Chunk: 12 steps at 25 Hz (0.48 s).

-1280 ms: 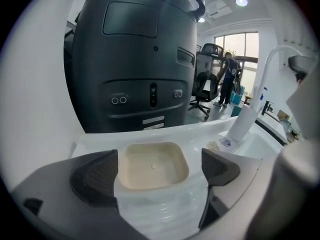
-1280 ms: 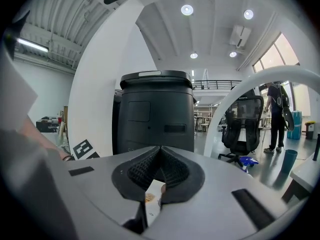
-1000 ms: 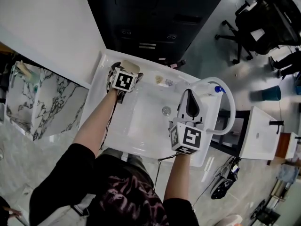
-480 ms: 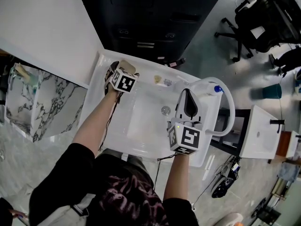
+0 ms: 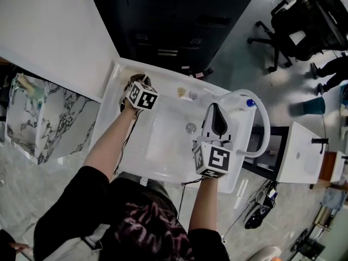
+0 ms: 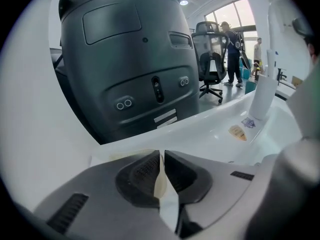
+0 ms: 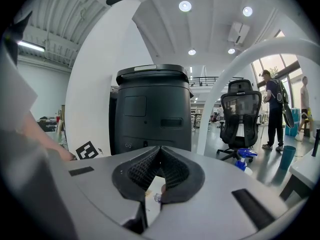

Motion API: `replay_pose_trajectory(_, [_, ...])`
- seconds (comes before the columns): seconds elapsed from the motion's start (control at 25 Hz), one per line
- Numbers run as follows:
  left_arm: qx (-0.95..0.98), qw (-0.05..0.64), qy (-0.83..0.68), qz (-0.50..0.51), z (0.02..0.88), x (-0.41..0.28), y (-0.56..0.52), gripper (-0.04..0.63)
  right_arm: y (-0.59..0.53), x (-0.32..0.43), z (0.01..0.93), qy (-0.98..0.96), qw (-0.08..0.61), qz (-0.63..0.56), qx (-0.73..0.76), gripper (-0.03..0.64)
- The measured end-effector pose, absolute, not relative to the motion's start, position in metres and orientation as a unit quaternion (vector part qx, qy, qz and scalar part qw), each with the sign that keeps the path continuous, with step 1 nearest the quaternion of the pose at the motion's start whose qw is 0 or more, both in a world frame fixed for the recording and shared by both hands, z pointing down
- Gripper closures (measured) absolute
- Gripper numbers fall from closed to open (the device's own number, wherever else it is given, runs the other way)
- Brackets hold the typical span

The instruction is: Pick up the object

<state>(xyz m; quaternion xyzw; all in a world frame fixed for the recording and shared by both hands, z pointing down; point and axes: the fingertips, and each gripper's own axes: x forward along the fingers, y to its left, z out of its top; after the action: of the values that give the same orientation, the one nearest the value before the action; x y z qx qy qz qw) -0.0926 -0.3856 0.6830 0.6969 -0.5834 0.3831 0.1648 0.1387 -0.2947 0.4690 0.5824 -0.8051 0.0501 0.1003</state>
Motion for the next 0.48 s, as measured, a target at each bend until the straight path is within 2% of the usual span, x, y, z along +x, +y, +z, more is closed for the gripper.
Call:
replay_pose_trajectory(0.08, [0.696,0.167,-0.583,0.384,0.684,-0.094,-0.385,0.566,-0.293,0.139,0.472,-0.807,0.106,0.055,0.579,0.601])
replay_pose_trajectory(0.48, [0.706,0.164,-0.579,0.374,0.674,-0.092,-0.379,0.575,-0.286,0.139,0.472,-0.808,0.107,0.055,0.577,0.601])
